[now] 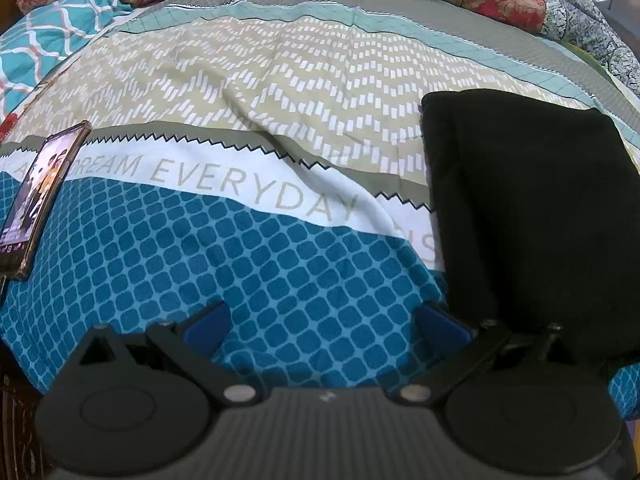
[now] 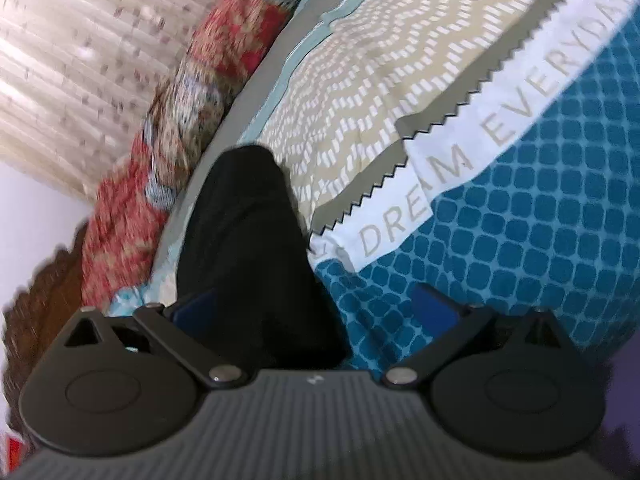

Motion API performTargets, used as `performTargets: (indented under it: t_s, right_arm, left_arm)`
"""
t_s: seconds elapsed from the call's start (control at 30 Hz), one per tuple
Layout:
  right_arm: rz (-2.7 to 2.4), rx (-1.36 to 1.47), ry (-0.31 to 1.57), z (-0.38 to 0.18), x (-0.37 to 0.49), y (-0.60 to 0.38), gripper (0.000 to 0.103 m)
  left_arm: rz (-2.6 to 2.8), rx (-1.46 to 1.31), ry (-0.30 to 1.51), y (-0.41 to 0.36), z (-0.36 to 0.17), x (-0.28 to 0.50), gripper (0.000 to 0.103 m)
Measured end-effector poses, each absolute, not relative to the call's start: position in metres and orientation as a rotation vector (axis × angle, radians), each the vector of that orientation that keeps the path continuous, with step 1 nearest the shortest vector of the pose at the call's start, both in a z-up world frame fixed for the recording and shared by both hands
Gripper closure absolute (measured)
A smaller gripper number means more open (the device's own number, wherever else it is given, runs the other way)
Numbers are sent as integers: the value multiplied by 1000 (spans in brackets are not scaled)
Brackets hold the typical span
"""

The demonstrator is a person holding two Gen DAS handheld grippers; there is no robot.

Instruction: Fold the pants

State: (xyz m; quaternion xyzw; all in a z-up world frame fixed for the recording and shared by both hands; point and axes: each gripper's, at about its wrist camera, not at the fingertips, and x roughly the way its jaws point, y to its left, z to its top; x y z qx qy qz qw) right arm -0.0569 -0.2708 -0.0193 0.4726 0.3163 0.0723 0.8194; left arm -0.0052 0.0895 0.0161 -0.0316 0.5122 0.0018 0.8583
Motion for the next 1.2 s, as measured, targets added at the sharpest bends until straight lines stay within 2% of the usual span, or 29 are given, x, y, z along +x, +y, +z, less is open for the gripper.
performTargets:
  t_s: [0.13,1.2]
  right_arm:
    - [135,1141,618,-29,-64,-280,0]
    - [142,1065,635,-24,-58,-273,0]
  left_arm:
    - [0,-65,1077,89,16,-6,0]
    - [-23,-52,1084,90,15,-5,0]
